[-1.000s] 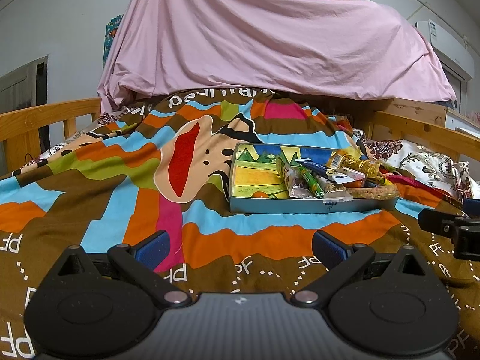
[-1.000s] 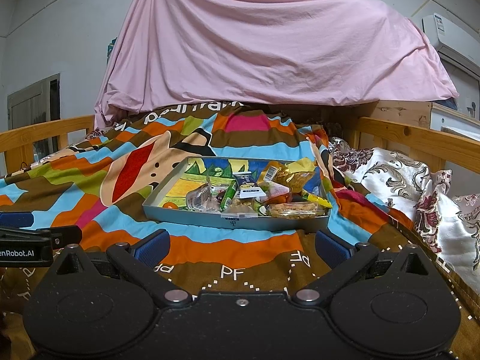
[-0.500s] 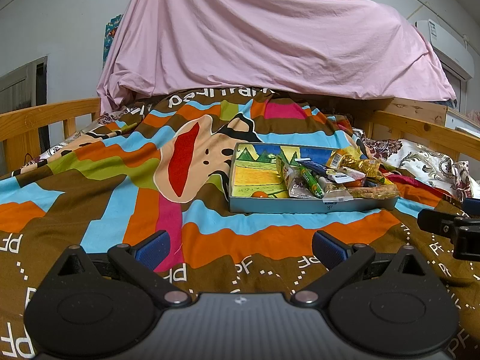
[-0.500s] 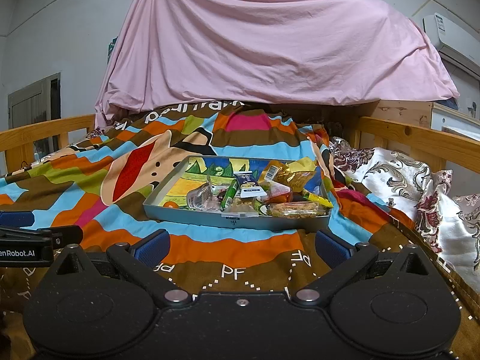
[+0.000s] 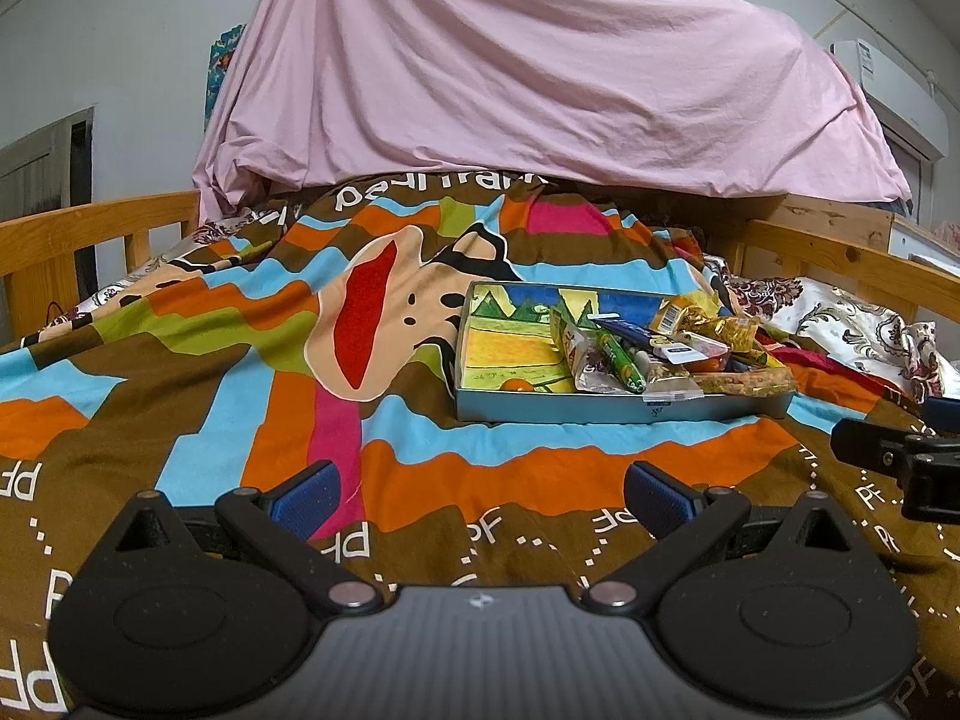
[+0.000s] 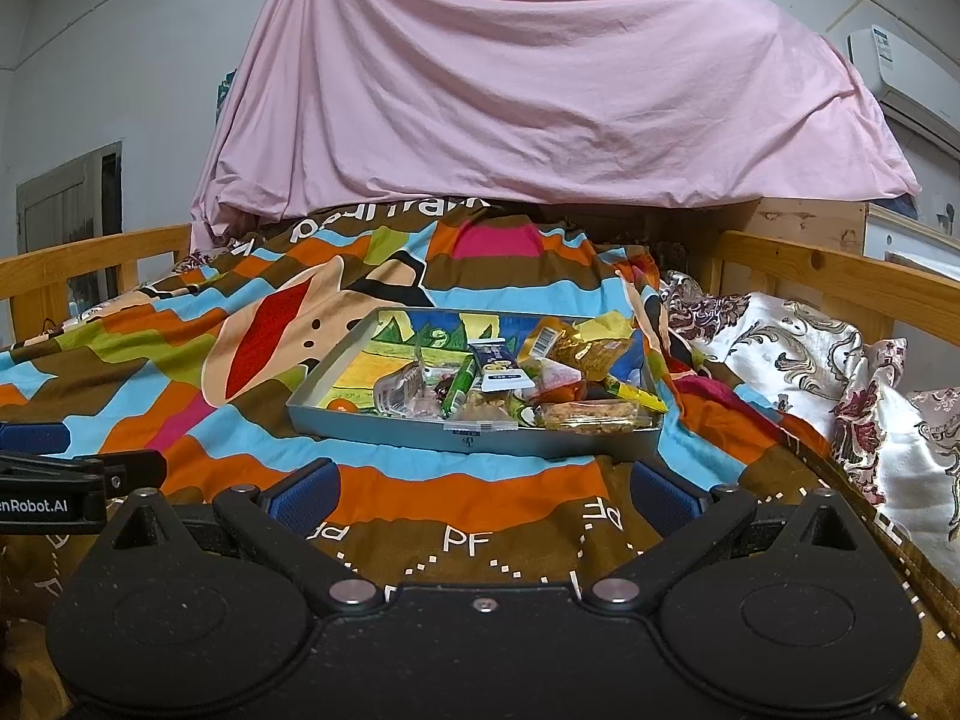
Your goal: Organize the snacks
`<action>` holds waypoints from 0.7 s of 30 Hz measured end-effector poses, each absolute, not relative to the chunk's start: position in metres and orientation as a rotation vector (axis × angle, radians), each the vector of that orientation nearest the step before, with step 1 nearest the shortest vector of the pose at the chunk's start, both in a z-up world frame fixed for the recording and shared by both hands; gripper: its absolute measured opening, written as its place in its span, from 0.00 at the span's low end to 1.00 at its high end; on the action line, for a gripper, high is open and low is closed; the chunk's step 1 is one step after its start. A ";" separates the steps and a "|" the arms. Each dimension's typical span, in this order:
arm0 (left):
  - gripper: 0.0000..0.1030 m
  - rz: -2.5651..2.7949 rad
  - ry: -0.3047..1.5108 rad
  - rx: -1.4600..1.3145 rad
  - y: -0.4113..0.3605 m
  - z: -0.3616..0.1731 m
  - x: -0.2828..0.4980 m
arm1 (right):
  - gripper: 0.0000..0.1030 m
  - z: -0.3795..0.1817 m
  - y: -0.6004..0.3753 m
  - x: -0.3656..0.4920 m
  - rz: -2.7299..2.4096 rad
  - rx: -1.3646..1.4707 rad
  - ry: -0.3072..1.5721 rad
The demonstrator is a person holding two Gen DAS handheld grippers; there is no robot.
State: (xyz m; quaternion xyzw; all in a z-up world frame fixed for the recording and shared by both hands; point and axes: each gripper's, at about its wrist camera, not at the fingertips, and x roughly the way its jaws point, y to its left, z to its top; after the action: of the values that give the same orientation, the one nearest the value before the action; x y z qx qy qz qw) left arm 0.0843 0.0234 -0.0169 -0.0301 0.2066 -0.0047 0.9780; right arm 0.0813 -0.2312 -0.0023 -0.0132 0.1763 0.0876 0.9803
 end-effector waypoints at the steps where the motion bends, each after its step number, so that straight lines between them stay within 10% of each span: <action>1: 1.00 -0.011 0.417 -0.064 0.023 -0.017 0.085 | 1.00 -0.002 -0.231 0.081 0.177 -0.028 0.356; 21: 1.00 -0.002 0.408 -0.089 0.025 -0.017 0.081 | 0.99 -0.003 -0.230 0.080 0.176 -0.030 0.359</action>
State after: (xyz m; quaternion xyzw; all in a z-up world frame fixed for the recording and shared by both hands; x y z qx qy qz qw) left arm 0.0811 0.0252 -0.0166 -0.0442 0.2027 -0.0008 0.9782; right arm 0.0802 -0.2303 -0.0033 -0.0147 0.1782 0.0876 0.9800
